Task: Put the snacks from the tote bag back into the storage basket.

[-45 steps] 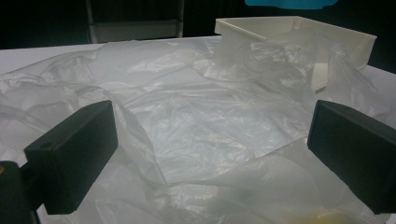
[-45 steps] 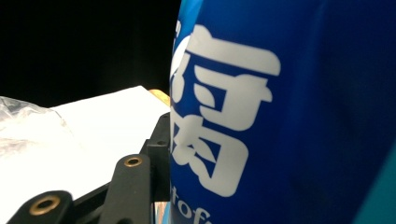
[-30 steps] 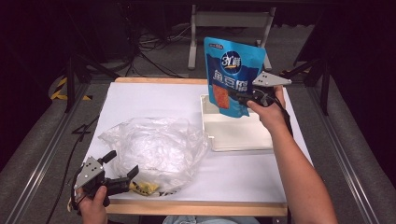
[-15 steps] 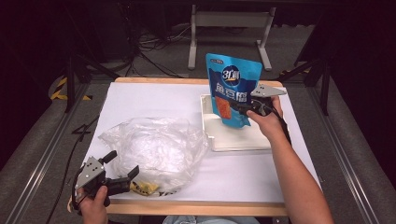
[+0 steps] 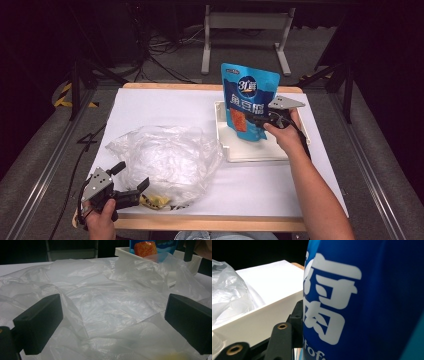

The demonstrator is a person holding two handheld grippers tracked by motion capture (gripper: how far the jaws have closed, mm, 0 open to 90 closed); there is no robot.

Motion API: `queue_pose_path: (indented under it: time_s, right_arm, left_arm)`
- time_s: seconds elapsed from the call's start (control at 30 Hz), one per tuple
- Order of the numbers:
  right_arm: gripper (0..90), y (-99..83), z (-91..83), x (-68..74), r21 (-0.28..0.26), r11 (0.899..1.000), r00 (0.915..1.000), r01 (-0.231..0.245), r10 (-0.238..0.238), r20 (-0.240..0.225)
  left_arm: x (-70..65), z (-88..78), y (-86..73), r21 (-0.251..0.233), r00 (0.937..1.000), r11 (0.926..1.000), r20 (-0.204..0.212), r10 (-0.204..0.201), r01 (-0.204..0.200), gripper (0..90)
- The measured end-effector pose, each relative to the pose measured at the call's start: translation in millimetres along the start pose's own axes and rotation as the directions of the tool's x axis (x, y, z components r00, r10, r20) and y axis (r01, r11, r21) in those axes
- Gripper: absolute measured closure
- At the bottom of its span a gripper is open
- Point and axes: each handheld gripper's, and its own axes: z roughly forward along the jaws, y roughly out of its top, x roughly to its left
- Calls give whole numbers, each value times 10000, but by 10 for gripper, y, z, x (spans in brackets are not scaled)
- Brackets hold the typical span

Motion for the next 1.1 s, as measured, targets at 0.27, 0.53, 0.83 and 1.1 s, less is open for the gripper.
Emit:
queue_pose_path:
  time_s: [0.27,0.53,0.83,1.1]
  right_arm:
    - [529,-66,-42,-44,-141,9998,9998,-125,124,-126]
    - [497,-101,-66,-41,-281,9996,9998,0,-6,-210]
    - [467,-116,-134,-27,-73,10000,9999,-37,37,-108]
    - [426,-105,-245,-13,450,9984,9994,341,-342,19]
  left_arm:
    - [-2,4,-3,15,10000,10000,-12,-25,25,25]
    - [-3,4,-3,15,10000,10000,-18,-31,31,25]
    - [-6,8,-4,36,10000,10000,-27,-31,31,25]
    - [-11,15,-6,81,10000,10000,1,-5,5,25]
